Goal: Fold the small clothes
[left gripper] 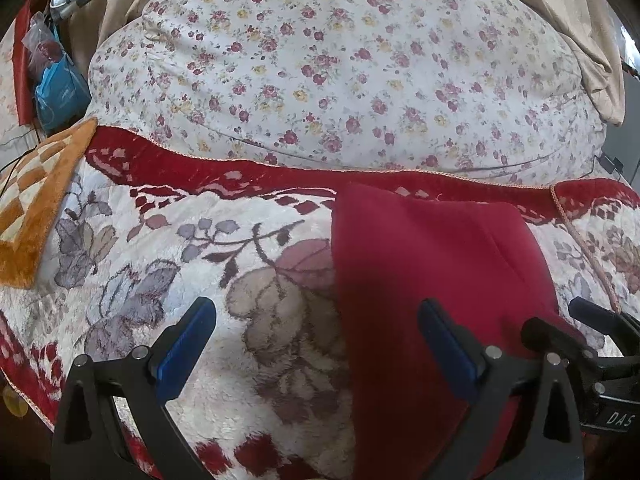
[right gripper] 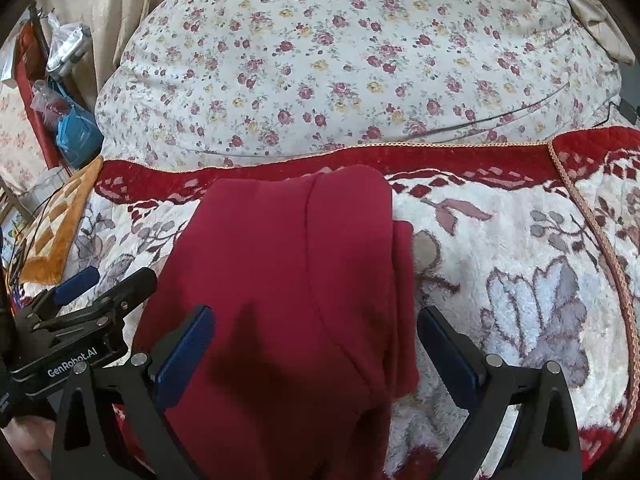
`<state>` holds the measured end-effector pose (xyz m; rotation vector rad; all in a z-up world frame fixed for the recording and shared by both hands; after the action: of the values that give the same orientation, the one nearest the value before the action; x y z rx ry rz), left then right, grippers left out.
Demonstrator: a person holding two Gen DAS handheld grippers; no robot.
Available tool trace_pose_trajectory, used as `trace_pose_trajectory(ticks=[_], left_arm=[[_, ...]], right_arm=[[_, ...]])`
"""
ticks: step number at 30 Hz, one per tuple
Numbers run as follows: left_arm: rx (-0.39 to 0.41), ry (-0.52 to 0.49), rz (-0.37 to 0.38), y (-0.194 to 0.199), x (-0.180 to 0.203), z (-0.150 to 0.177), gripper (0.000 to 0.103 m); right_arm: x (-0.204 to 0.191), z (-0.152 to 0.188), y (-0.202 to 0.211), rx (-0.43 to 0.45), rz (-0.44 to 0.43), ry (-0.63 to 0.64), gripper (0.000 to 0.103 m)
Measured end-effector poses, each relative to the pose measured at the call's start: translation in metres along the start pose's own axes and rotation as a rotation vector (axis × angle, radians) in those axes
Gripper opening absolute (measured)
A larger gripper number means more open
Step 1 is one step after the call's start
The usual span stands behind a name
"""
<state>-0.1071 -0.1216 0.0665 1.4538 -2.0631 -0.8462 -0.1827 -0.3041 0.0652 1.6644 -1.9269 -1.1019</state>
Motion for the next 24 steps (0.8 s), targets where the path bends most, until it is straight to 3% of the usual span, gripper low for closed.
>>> trace_pose_trajectory(ticks=[13, 24], left_arm=[[-0.001, 0.008, -0.006, -0.002, -0.005, 0.000, 0.100], [-0.021, -0.010, 0.007, -0.007, -0.001, 0.000, 0.100]], right_arm=[[0.009, 0.000, 0.008, 0.023, 0.005, -0.007, 0.103], [0.002, 0.001, 0.004, -0.007, -0.019, 0.016, 0.103]])
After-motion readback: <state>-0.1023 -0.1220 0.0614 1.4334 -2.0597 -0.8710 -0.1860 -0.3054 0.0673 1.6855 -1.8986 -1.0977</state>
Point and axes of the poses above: each gripper's, at about its wrist camera, not at the fingertips, and y roughly against the way its jaws point, x to its right, z to its underside, the point moved 1 cm from there along -y, roughly the way its jaws point, and after that the axes turned 2 degrees about x, right-handed, at the moved point
